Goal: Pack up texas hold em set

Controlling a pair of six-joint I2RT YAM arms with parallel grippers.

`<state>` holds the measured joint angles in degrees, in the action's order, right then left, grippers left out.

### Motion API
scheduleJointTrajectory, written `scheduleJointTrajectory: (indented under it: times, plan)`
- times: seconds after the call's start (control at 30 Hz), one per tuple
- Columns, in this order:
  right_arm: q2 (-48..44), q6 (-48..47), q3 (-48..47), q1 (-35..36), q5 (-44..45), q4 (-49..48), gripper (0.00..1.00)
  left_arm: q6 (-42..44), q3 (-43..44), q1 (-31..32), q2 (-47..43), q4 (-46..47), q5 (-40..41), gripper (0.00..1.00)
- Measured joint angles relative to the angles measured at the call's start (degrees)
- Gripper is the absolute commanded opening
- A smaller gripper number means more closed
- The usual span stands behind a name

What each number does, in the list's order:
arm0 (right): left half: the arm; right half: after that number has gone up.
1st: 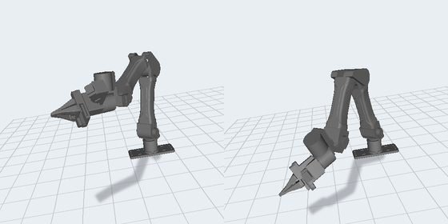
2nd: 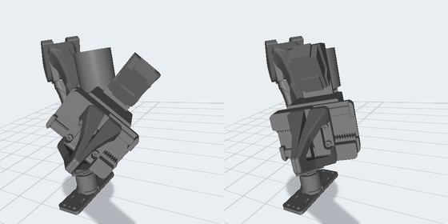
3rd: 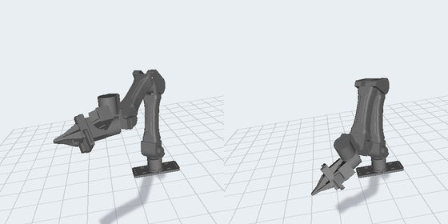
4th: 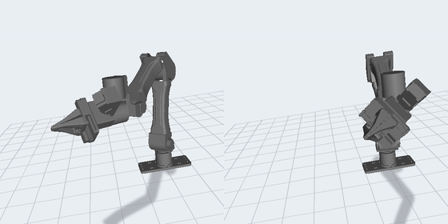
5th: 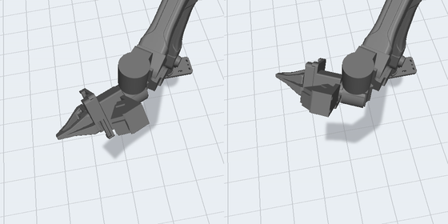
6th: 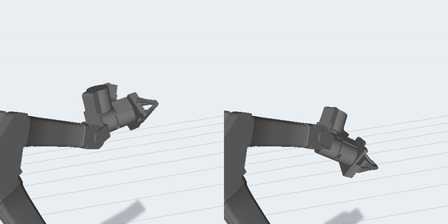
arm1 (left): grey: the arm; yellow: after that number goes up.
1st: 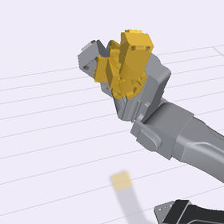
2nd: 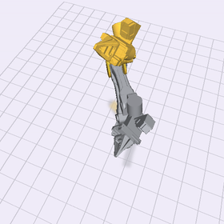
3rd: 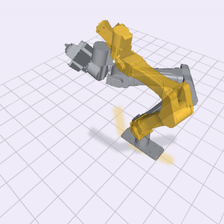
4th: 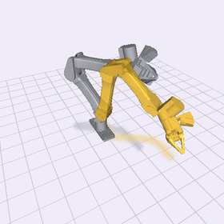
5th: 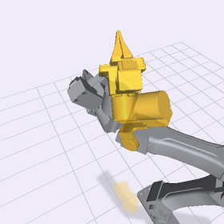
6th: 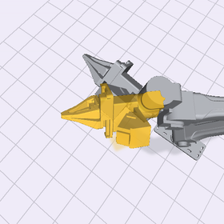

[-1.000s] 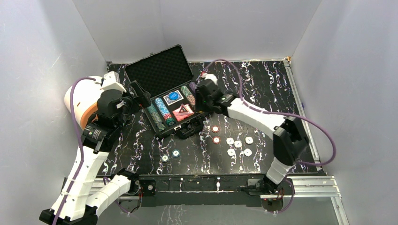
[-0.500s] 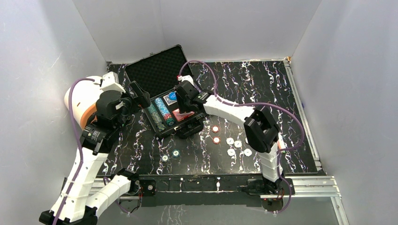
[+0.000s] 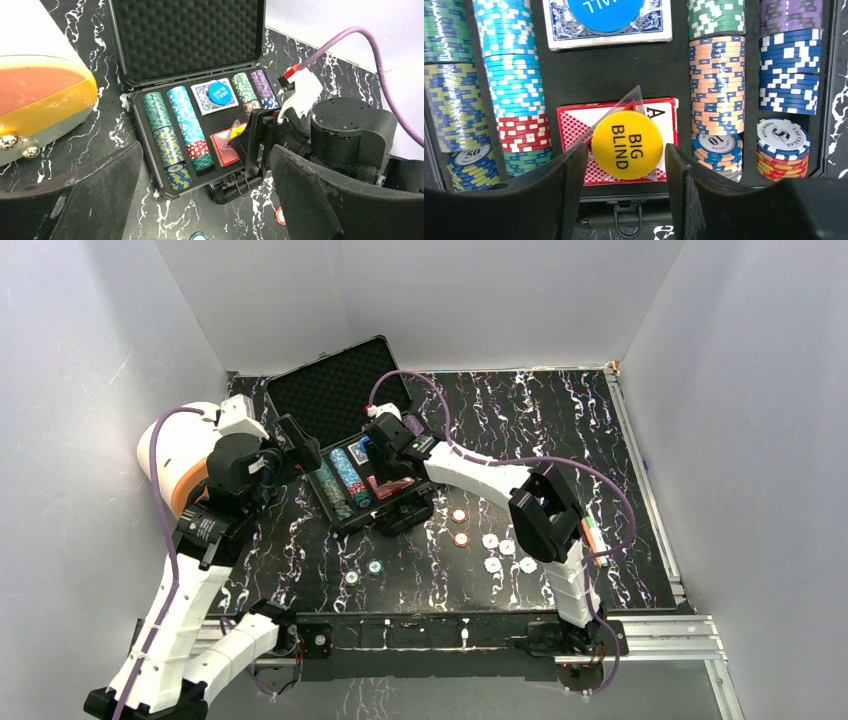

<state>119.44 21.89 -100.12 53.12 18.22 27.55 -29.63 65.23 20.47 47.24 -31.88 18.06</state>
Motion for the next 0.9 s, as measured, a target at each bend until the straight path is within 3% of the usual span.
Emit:
scheduleJointTrajectory:
  times: [0.23, 0.5, 0.9]
  plan:
    - [0.22, -1.14, -1.57, 0.31, -0.46, 1.22, 0.80, 0.00, 0.00, 0.00, 0.00, 0.02, 0.00, 0.98]
    - [-2.10, 0.81, 0.44, 0.09, 0.09, 1.36, 0.78, 0.11, 0.00, 0.02, 0.00, 0.02, -0.09, 0.98]
    - [-30.60, 11.17, 29.44, -5.57, 6.36, 0.83, 0.72, 0.39, -0.83, 0.00, 0.00, 0.39, -2.91, 0.98]
